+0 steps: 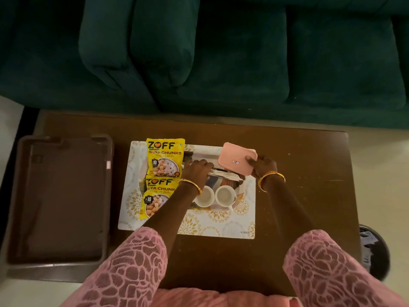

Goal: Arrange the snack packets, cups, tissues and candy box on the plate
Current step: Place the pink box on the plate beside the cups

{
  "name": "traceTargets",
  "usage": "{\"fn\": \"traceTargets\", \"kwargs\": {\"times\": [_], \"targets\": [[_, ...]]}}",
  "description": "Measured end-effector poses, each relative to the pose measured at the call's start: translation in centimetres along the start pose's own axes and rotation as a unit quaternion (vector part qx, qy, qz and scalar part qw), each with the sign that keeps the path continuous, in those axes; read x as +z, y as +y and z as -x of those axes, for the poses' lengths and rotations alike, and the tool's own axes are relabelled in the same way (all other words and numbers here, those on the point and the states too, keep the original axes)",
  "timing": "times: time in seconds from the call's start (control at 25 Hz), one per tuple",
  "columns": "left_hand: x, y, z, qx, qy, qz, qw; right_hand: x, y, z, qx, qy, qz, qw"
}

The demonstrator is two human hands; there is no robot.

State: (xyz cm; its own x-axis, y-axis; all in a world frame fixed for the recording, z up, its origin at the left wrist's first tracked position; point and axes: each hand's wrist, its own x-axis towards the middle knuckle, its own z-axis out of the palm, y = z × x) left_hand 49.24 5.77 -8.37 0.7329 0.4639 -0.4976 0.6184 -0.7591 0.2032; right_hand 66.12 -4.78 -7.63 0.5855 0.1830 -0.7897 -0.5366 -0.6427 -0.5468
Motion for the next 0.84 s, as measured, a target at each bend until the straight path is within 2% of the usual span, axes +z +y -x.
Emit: {"fn": "traceTargets", "kwargs": {"times": [0.16, 0.36, 0.6, 0.76, 0.84], "targets": [[0.8, -0.6, 1.4, 0.015, 0.020, -0.009, 1.000, 1.1, 0.5, -0.1, 0.014, 0.007, 0.011, 1.000], [1.2, 0.1, 1.8, -0.020, 0.038, -0.003, 0.999, 3.1, 0.3, 0.4, 0.023, -0.024, -0.011, 0.999], [1.2, 0.3, 2.4, -0.059, 0.055, -0.001, 0.997, 5.2, 0.6, 0.1, 0.009, -0.028, 0.083, 0.996], [1.8, 0.1, 2.3, -0.059, 0.058, 0.095, 0.992, 5.0, 0.0, -0.3, 0.000, -0.002, 0.146, 0.989], [1.8, -0.2, 2.1, -0.062, 0.047, 0.084, 0.993, 4.9, -0.1, -0.5, -0.008, 0.020, 0.180, 0.984]]}}
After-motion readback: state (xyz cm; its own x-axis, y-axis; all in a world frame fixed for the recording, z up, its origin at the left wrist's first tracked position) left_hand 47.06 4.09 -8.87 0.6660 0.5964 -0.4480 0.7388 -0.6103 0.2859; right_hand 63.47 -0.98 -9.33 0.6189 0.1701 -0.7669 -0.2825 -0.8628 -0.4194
